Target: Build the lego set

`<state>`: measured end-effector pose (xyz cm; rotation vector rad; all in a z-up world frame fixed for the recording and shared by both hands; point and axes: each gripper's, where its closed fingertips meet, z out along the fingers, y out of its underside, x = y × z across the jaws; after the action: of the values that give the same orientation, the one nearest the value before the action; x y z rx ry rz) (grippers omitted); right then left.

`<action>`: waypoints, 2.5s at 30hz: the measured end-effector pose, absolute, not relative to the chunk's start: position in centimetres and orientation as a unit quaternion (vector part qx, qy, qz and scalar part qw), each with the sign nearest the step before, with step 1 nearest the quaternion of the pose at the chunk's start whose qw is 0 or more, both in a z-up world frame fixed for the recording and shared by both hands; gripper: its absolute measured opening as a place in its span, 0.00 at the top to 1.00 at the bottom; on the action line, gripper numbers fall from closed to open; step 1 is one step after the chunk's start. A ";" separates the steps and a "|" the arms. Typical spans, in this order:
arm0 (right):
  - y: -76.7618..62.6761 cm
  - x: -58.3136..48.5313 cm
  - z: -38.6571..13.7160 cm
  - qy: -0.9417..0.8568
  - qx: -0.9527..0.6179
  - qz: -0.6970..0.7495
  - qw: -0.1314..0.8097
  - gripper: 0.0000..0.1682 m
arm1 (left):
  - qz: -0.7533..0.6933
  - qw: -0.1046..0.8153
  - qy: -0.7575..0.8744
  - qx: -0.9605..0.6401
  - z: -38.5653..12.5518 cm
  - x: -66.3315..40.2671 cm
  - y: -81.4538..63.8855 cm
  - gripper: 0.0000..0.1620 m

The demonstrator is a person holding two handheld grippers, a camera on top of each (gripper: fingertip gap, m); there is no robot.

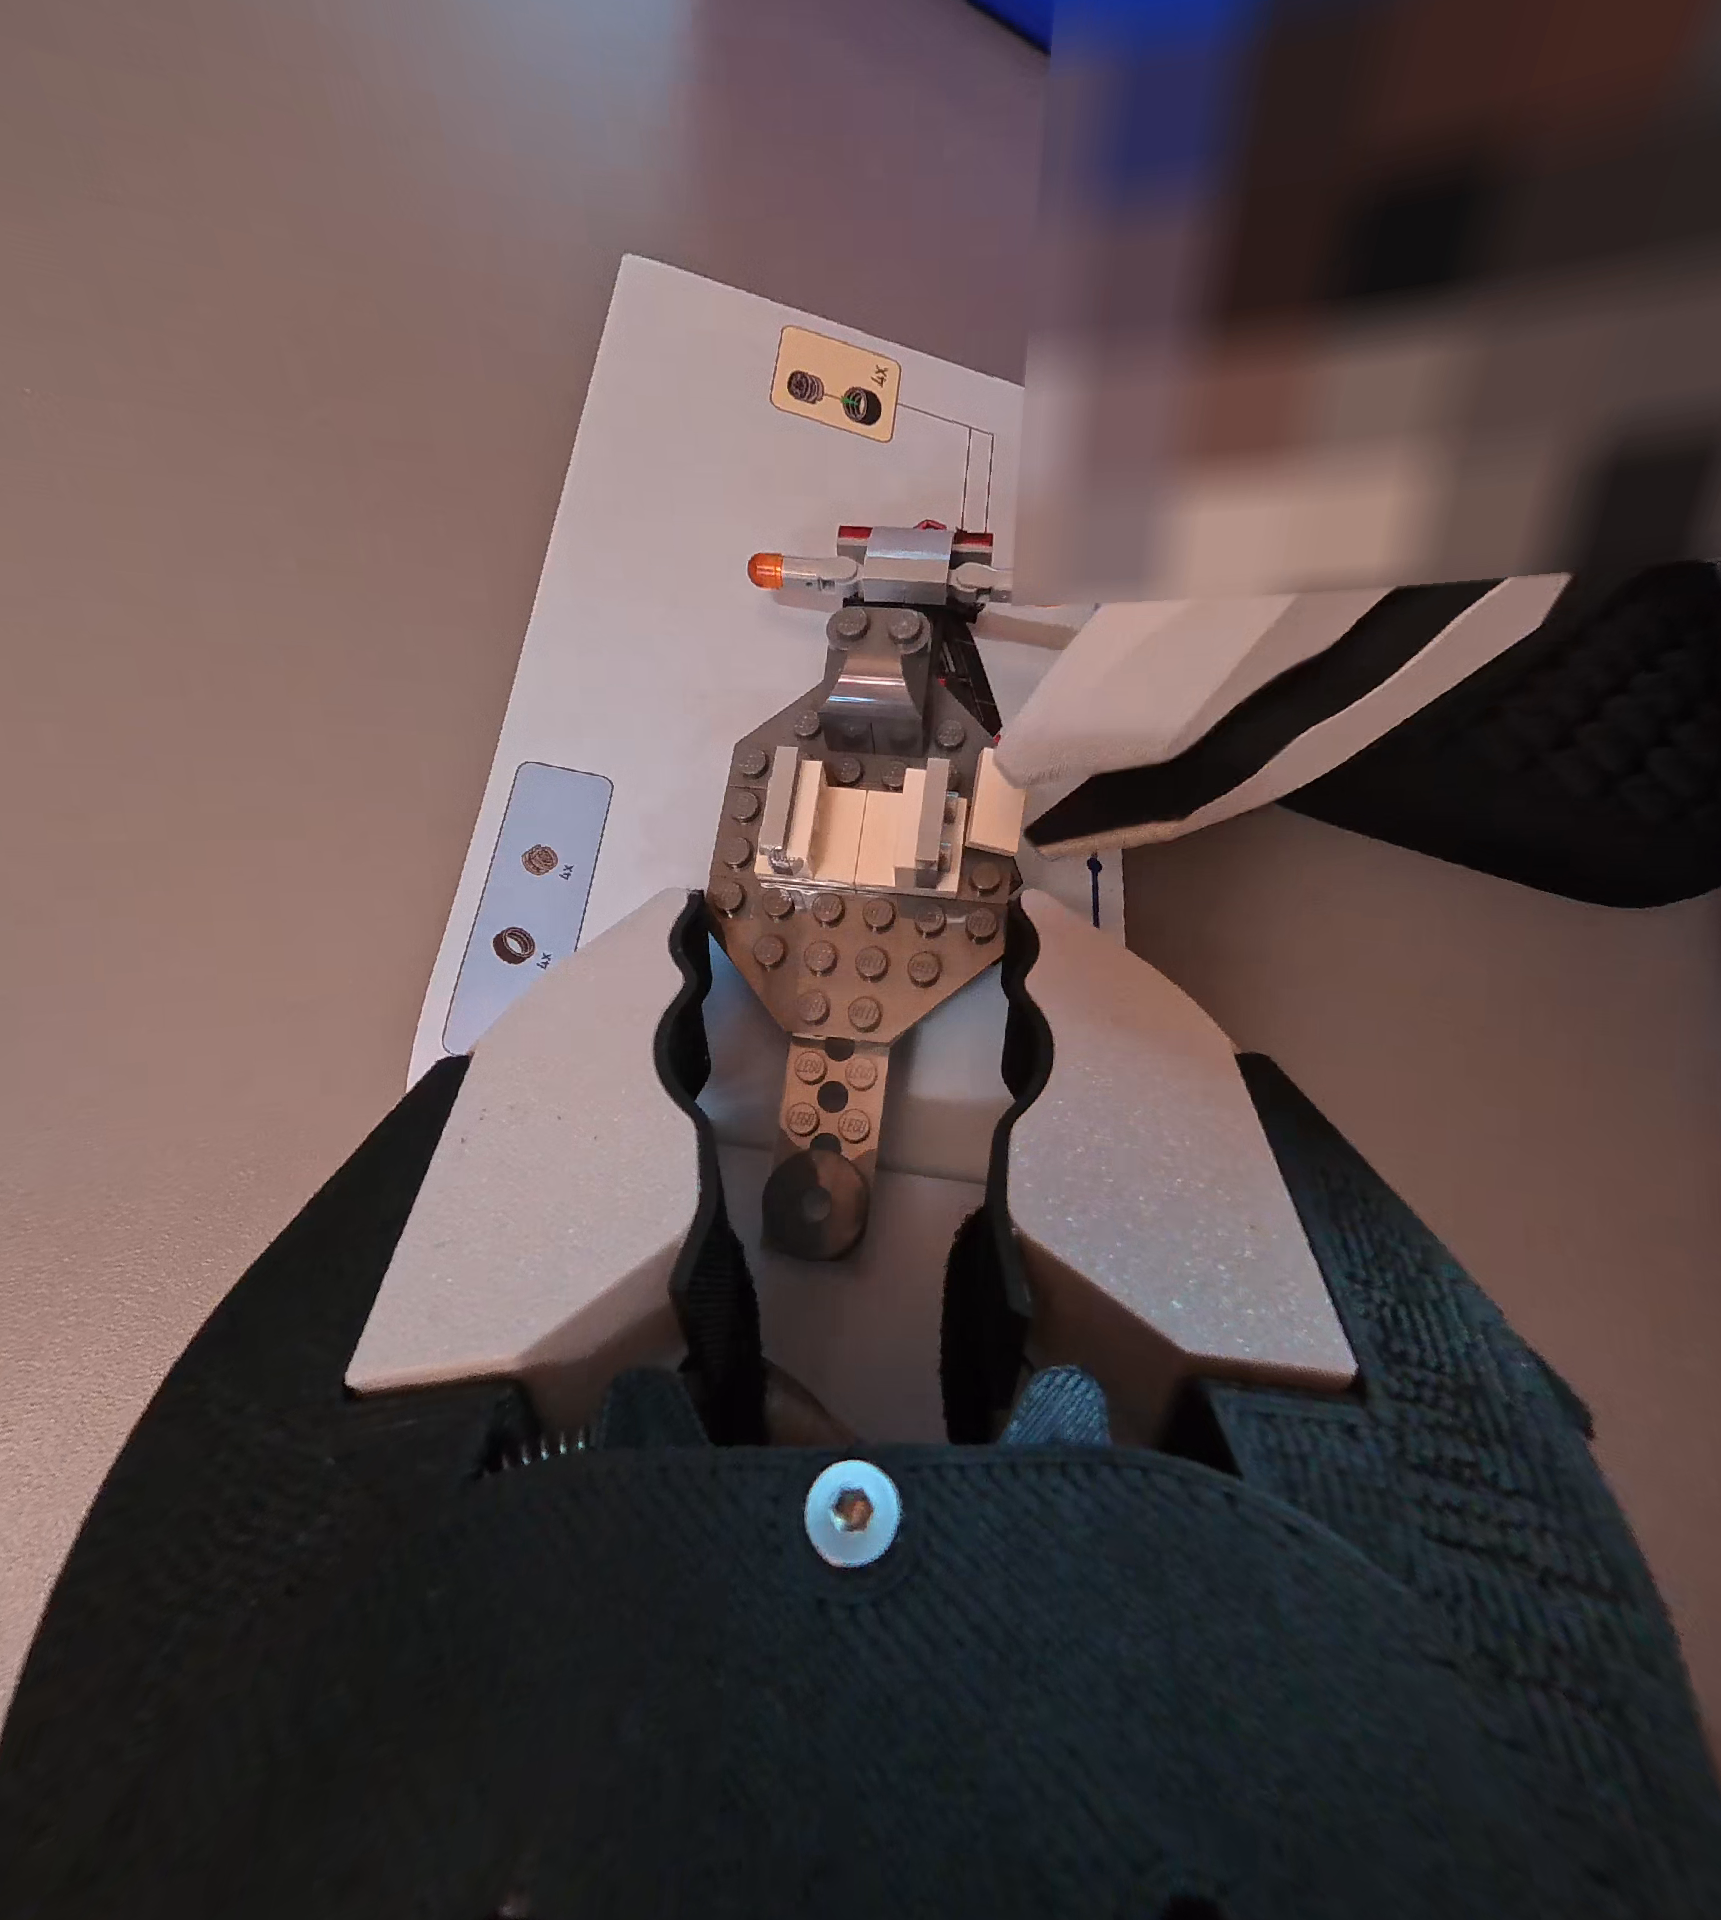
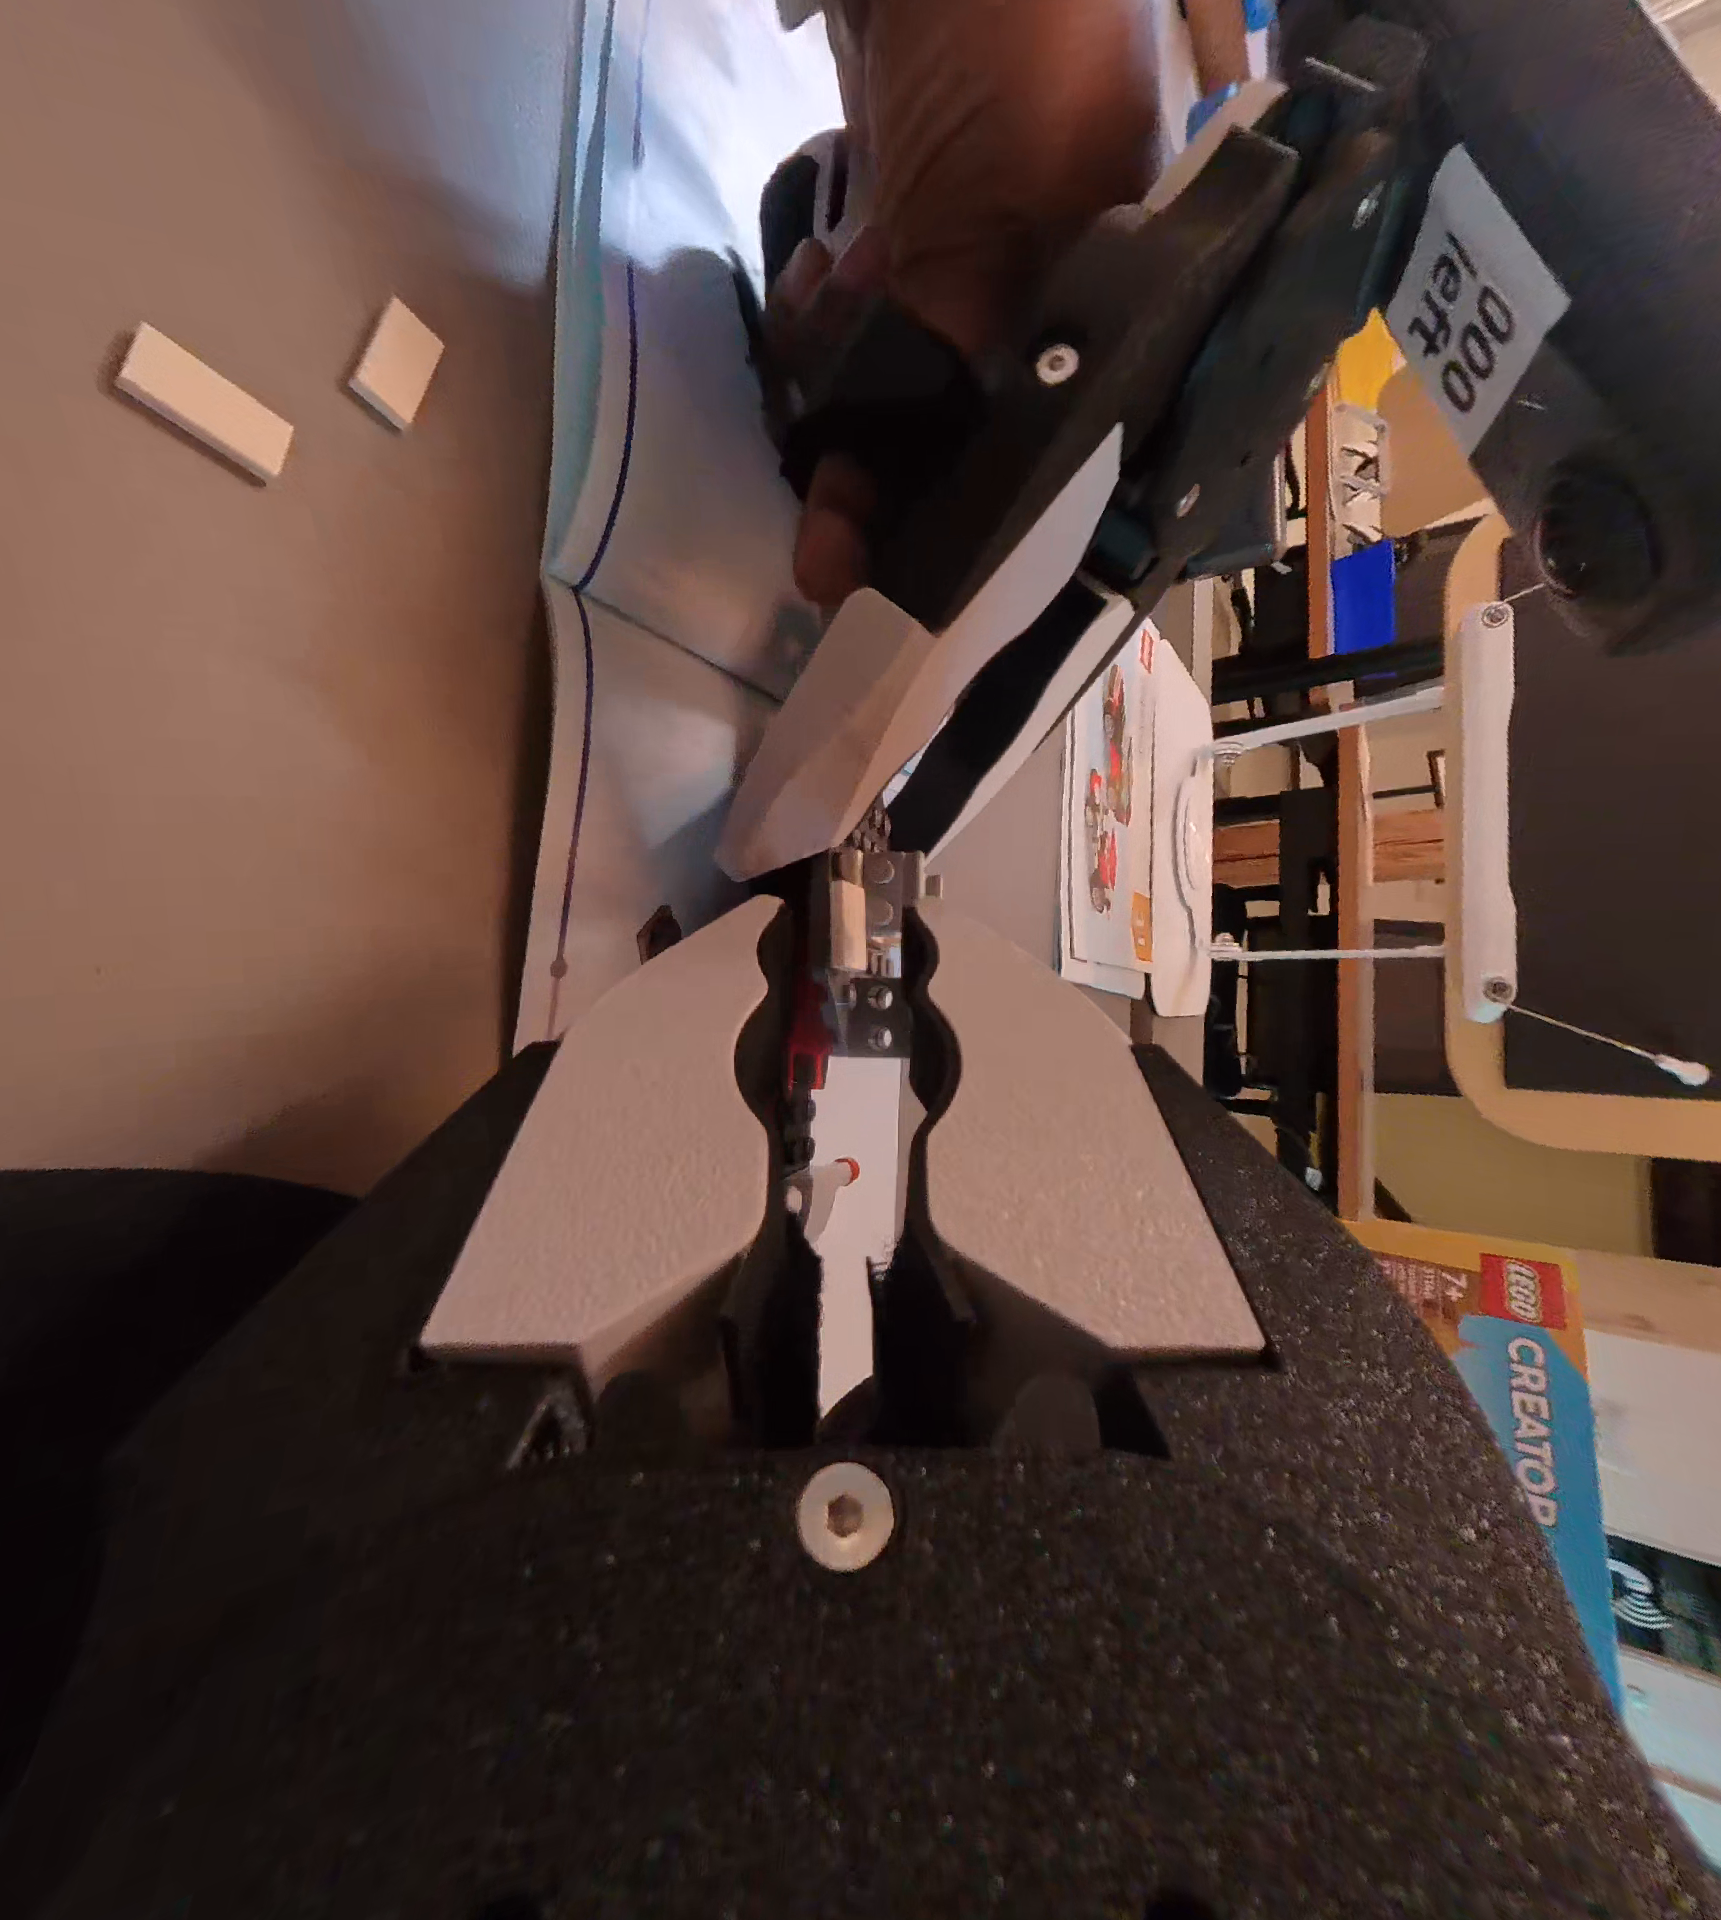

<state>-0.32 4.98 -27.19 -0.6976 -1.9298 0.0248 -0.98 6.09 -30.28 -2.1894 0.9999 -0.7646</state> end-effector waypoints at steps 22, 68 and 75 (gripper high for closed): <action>5.5 -0.4 -27.9 -0.811 -0.246 -0.068 0.526 0.95 | -0.292 0.291 0.366 -0.834 -30.5 -0.9 6.1 0.67; 5.4 1.3 -28.4 -0.813 -0.252 -0.060 0.522 0.94 | -0.265 0.302 0.387 -0.830 -29.9 -1.8 5.0 0.60; 3.3 2.2 -28.2 -0.817 -0.375 0.116 0.424 0.93 | -0.237 0.372 0.342 -0.830 -27.1 -5.9 4.6 0.63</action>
<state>2.17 3.31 -28.23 -0.9372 -2.0433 0.2894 -5.89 4.65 -27.06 -2.1273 0.8780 -0.6073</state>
